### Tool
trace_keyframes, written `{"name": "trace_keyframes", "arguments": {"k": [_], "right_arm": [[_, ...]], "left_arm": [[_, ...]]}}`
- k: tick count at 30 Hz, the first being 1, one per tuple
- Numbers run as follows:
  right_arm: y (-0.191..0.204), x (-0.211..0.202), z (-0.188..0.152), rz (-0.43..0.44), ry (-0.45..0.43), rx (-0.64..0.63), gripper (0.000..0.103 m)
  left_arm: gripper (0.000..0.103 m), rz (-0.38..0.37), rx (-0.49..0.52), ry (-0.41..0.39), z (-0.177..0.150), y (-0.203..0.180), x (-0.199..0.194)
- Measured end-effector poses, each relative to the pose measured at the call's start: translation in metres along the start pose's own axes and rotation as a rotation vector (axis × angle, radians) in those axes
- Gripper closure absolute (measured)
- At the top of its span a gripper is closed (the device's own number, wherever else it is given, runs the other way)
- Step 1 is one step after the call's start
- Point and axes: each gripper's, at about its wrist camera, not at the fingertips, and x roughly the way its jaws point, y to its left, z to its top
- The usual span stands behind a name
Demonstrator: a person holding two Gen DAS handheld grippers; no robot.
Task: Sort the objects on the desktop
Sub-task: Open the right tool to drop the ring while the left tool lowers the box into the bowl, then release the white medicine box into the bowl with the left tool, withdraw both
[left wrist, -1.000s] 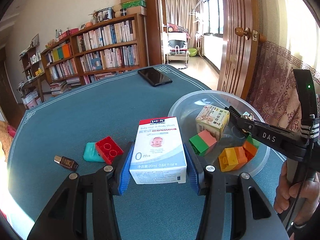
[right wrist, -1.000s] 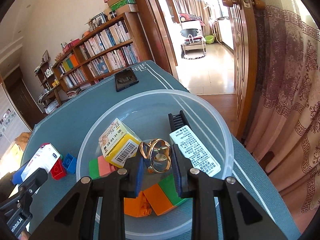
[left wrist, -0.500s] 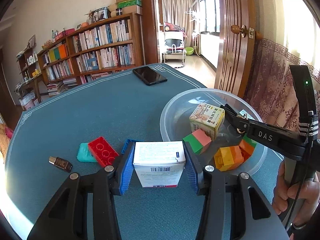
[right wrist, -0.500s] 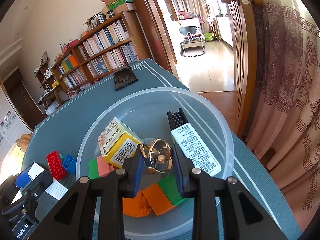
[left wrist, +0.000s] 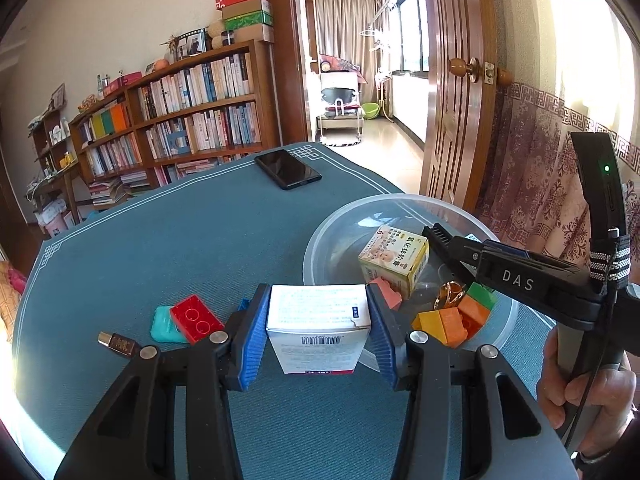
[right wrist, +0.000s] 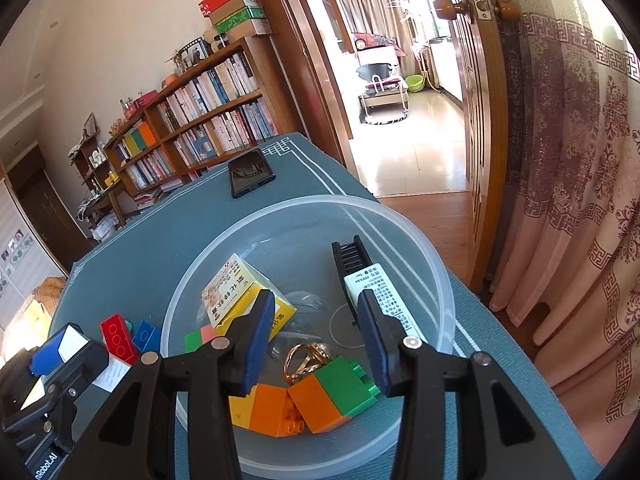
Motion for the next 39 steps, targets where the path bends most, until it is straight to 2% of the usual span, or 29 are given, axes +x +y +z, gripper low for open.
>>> {"name": "trace_keyframes", "arguments": {"k": [6, 13, 24, 28, 32, 35, 37, 39], "right_arm": [[-0.002, -0.003, 0.002, 0.0, -0.008, 0.007, 0.051], [-0.005, -0.005, 0.006, -0.014, -0.022, 0.018, 0.04], [-0.013, 0.0, 0.007, -0.026, -0.013, 0.037, 0.039], [-0.013, 0.001, 0.007, -0.025, -0.011, 0.036, 0.039], [-0.014, 0.002, 0.007, -0.025, -0.01, 0.036, 0.039], [-0.017, 0.004, 0.007, -0.028, -0.007, 0.041, 0.039], [-0.017, 0.006, 0.007, -0.03, -0.002, 0.043, 0.039], [-0.017, 0.008, 0.006, -0.032, 0.004, 0.04, 0.039]], "left_arm": [[0.053, -0.031, 0.017, -0.024, 0.013, -0.008, -0.003], [0.053, -0.121, -0.02, 0.023, 0.021, -0.01, 0.02], [0.053, -0.151, -0.022, 0.008, 0.03, -0.018, 0.047], [0.053, -0.153, -0.048, 0.047, 0.032, -0.016, 0.067], [0.053, -0.178, -0.118, 0.082, 0.027, -0.009, 0.087], [0.05, -0.184, -0.137, 0.101, 0.024, -0.005, 0.093], [0.039, -0.174, -0.138, 0.103, 0.021, -0.002, 0.093], [0.033, -0.178, -0.159, 0.095, 0.02, 0.003, 0.09]]}}
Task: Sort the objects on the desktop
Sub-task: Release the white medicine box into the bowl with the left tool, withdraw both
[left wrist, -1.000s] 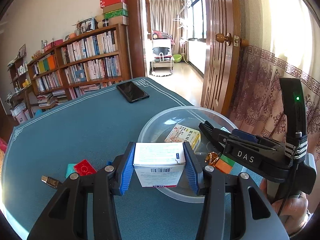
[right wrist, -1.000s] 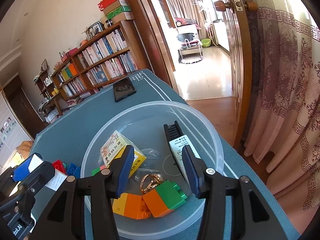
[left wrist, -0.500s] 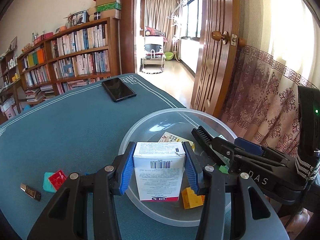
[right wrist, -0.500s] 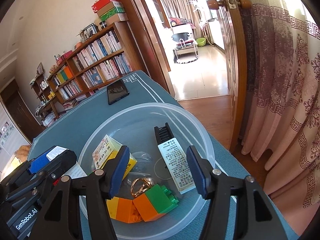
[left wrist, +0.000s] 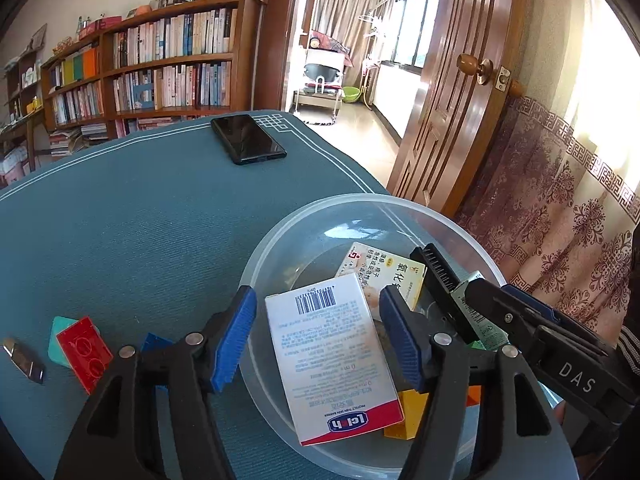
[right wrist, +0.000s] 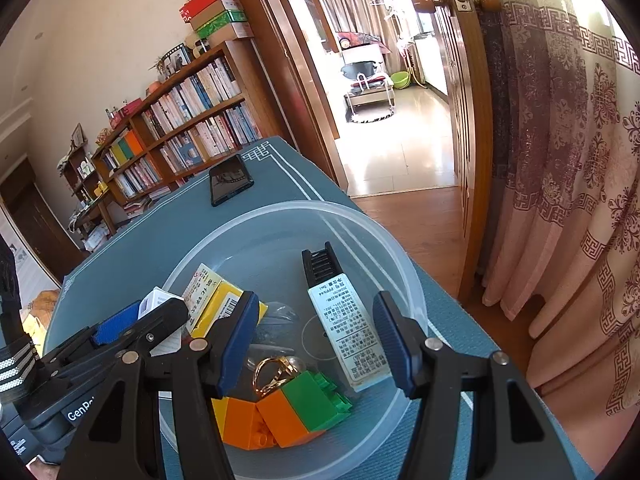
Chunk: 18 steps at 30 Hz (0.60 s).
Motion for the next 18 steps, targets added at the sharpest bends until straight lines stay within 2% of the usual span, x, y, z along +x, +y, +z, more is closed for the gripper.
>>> {"name": "trace_keyframes", "arguments": {"k": [4, 9, 18], "right_arm": [[0.002, 0.0, -0.001, -0.006, -0.002, -0.012, 0.035], [0.004, -0.002, -0.001, -0.002, -0.007, -0.018, 0.034], [0.018, -0.015, -0.002, 0.011, -0.039, -0.063, 0.032]], "left_arm": [[0.032, -0.028, -0.032, -0.014, 0.002, 0.007, -0.009], [0.032, -0.022, -0.041, -0.042, 0.007, 0.013, -0.022], [0.032, 0.054, -0.067, -0.063, 0.002, 0.034, -0.044]]}}
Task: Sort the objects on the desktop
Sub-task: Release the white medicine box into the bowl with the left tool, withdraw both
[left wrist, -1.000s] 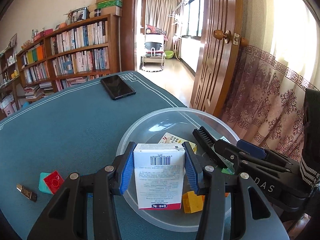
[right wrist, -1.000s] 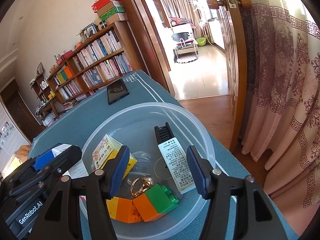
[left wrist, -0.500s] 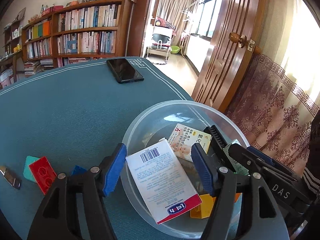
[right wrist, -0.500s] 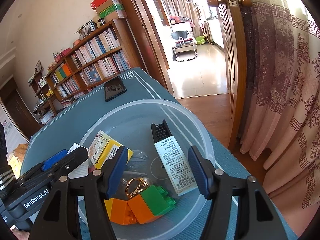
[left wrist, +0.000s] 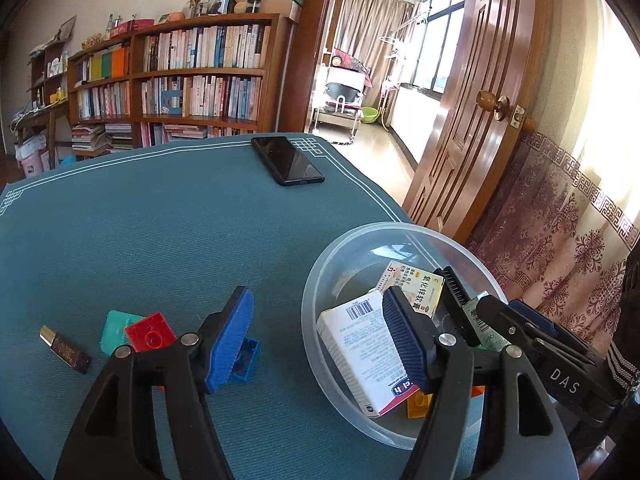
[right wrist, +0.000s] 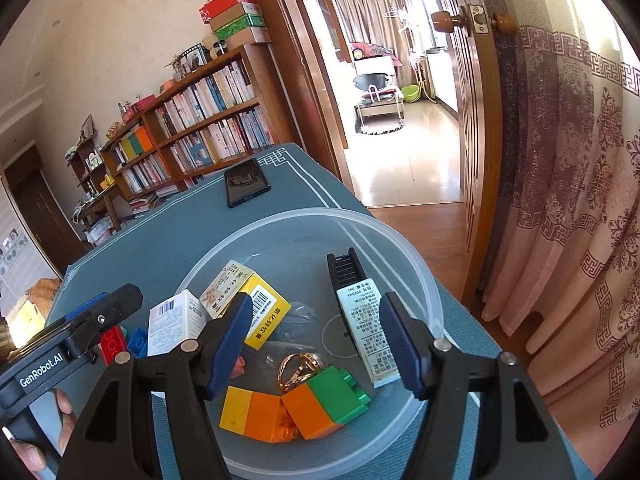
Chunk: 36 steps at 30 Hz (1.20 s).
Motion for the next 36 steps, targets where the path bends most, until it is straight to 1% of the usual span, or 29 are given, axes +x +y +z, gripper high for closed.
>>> {"name": "trace_keyframes", "arguments": {"k": [5, 15, 20, 28, 36], "right_arm": [[0.011, -0.003, -0.002, 0.02, -0.002, -0.023, 0.031], [0.038, -0.008, -0.012, 0.068, 0.0, -0.108, 0.026], [0.049, -0.01, -0.018, 0.084, 0.004, -0.137, 0.026], [0.06, -0.011, -0.024, 0.105, 0.014, -0.155, 0.025], [0.085, -0.025, -0.033, 0.181, 0.015, -0.202, 0.024]], "left_arm": [[0.032, 0.06, -0.035, -0.004, -0.005, 0.025, -0.009], [0.032, 0.188, -0.177, -0.001, -0.014, 0.093, -0.024], [0.032, 0.24, -0.213, 0.008, -0.021, 0.117, -0.027], [0.032, 0.311, -0.208, 0.039, -0.031, 0.138, -0.027], [0.032, 0.376, -0.163, 0.061, -0.039, 0.159, -0.035]]}}
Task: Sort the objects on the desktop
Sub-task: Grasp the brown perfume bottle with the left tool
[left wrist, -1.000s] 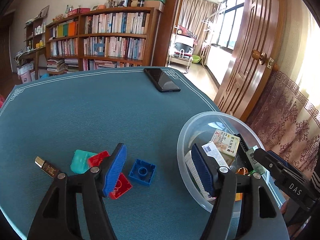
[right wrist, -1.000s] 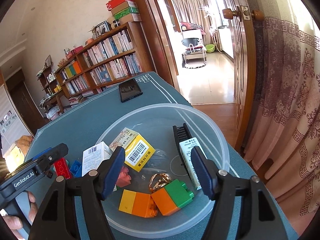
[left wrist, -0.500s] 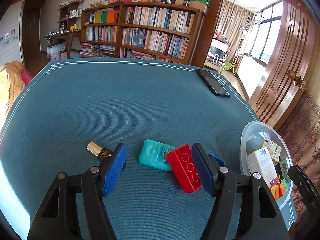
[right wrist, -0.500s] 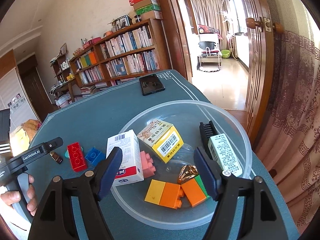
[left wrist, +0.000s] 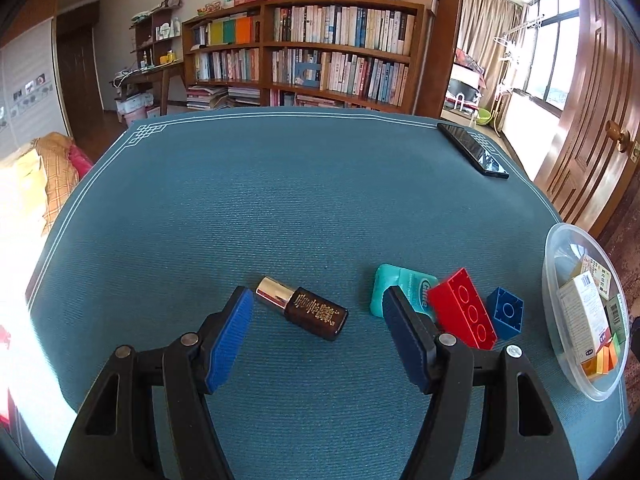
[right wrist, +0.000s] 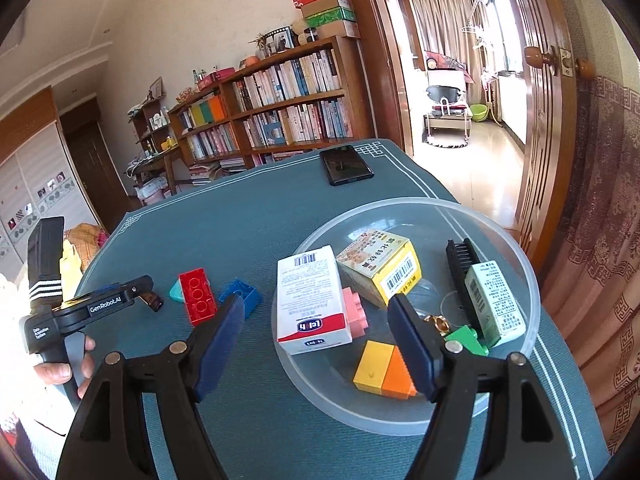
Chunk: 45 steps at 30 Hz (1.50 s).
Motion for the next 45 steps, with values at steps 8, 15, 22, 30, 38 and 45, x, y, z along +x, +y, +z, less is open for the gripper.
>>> {"name": "trace_keyframes", "arguments": {"k": [8, 15, 22, 30, 38, 45], "right_arm": [[0.037, 0.01, -0.02, 0.088, 0.06, -0.071, 0.024], [0.051, 0.024, -0.038, 0.114, 0.126, -0.083, 0.024], [0.058, 0.031, -0.046, 0.118, 0.159, -0.086, 0.024], [0.06, 0.037, -0.053, 0.125, 0.188, -0.089, 0.024], [0.064, 0.045, -0.054, 0.131, 0.21, -0.089, 0.024], [0.069, 0.05, -0.052, 0.145, 0.226, -0.097, 0.024]], "left_arm": [[0.032, 0.041, 0.086, 0.011, -0.005, 0.009, 0.006], [0.032, 0.035, 0.082, 0.033, -0.005, 0.012, 0.016], [0.032, 0.001, 0.1, 0.03, -0.005, 0.012, 0.019], [0.032, -0.026, 0.175, 0.011, -0.002, 0.005, 0.025], [0.032, 0.003, 0.304, 0.039, -0.011, -0.006, 0.036], [0.036, 0.018, 0.271, 0.028, -0.01, 0.0, 0.037]]}}
